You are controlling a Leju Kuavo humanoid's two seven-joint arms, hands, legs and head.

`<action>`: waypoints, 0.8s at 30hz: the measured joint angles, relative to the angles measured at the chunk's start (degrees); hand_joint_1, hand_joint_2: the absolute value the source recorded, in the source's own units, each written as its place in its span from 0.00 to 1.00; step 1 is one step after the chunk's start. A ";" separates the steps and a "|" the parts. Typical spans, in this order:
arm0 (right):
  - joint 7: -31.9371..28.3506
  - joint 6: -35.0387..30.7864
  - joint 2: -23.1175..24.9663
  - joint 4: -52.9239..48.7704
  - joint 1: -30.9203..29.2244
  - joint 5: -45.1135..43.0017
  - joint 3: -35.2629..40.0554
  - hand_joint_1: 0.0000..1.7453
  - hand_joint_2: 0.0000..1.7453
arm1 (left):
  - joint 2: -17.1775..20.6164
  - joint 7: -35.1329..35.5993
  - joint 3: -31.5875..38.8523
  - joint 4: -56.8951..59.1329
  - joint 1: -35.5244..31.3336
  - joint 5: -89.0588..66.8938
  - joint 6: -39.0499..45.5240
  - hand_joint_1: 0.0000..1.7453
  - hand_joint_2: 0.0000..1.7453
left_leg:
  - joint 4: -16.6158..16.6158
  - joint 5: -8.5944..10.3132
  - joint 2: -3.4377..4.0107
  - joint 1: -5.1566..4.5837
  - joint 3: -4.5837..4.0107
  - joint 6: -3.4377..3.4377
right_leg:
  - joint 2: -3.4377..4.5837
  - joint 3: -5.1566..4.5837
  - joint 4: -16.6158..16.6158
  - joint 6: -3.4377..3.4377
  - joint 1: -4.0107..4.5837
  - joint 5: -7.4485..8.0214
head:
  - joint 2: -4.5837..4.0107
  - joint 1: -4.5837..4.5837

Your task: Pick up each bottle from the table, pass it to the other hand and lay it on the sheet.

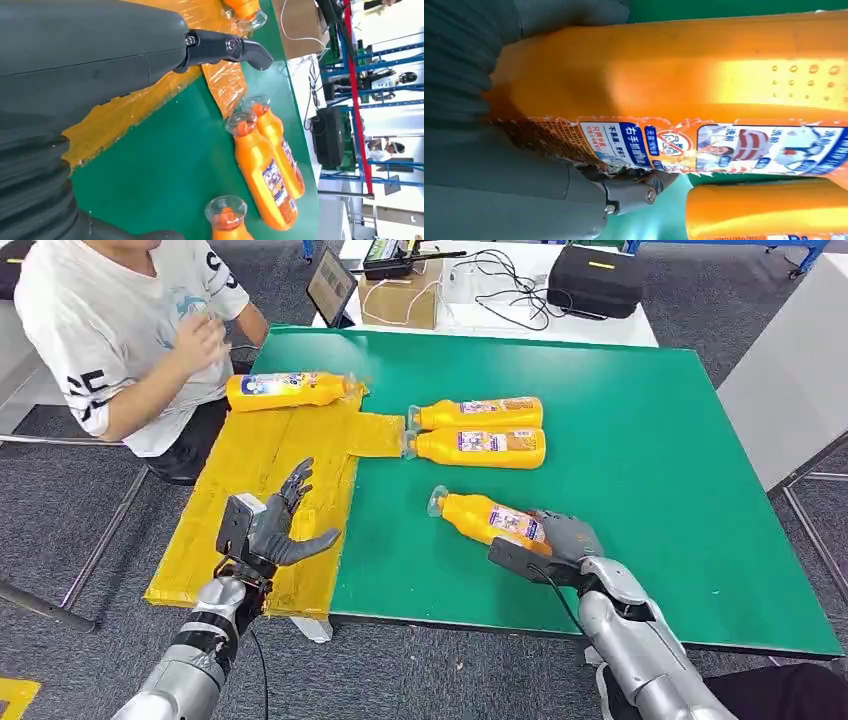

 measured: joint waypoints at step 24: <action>-17.03 -19.87 21.74 0.00 0.55 -22.56 -3.89 1.00 1.00 | -4.85 12.17 -7.65 5.12 -6.43 12.15 -2.86 0.00 1.00 | -0.01 0.03 0.09 0.01 -0.30 -0.02 | 0.03 -0.30 0.04 -0.11 0.01 0.11 | 0.02 0.00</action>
